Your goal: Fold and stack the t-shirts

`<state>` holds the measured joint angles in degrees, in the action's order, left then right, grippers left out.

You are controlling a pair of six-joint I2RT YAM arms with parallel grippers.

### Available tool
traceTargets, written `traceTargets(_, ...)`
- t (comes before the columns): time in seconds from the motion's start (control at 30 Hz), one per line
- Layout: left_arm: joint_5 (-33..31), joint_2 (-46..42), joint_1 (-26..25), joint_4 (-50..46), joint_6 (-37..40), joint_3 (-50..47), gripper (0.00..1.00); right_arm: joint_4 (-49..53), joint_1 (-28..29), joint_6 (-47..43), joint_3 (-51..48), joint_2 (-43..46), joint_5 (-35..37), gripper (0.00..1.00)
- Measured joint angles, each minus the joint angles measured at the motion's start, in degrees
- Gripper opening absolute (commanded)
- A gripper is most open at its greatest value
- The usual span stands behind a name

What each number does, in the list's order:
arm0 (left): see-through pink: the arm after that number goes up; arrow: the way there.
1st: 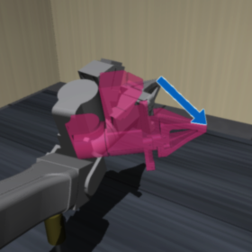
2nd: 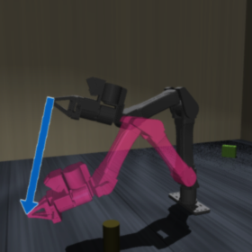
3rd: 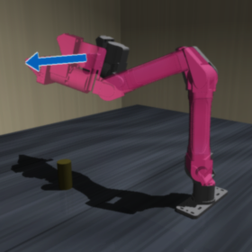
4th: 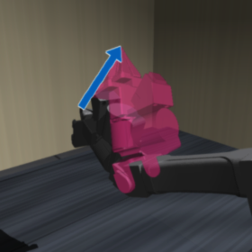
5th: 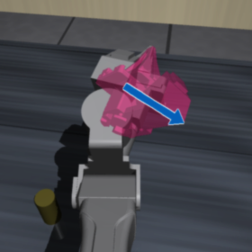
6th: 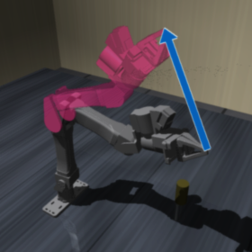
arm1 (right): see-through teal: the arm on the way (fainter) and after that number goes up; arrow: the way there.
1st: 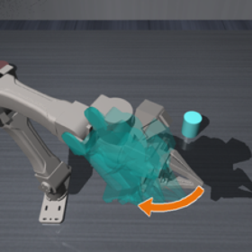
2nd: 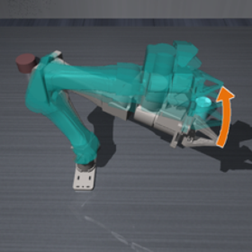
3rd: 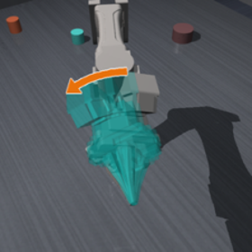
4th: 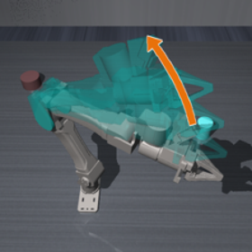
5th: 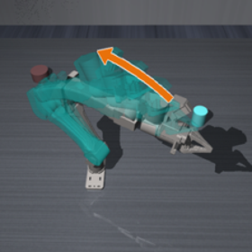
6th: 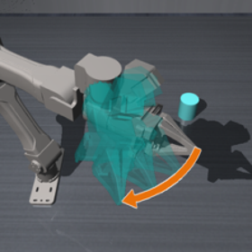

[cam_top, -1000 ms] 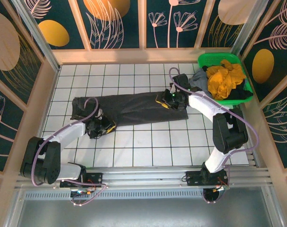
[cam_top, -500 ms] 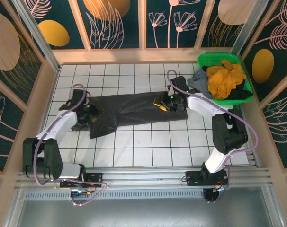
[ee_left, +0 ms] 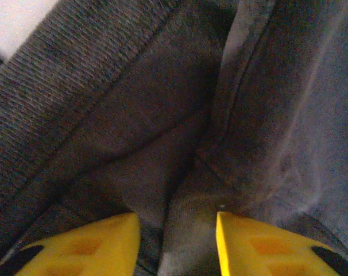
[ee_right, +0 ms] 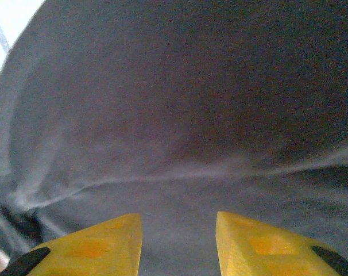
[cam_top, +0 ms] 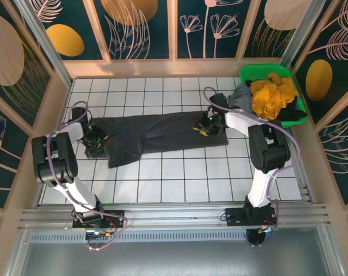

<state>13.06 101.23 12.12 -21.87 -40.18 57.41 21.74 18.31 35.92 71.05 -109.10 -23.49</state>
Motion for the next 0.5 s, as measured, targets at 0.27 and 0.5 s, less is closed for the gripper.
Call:
traceTargets(0.27,-1.6,2.2,1.1,2.8,2.3,2.8,0.32,1.3,-2.7,-1.4,0.0,-2.7,1.4,0.38)
traceTargets(0.5,1.0,-5.0,1.1,3.3,2.7,-0.9,0.36,0.7,-2.7,-2.7,-0.6,-2.4,1.3,0.38)
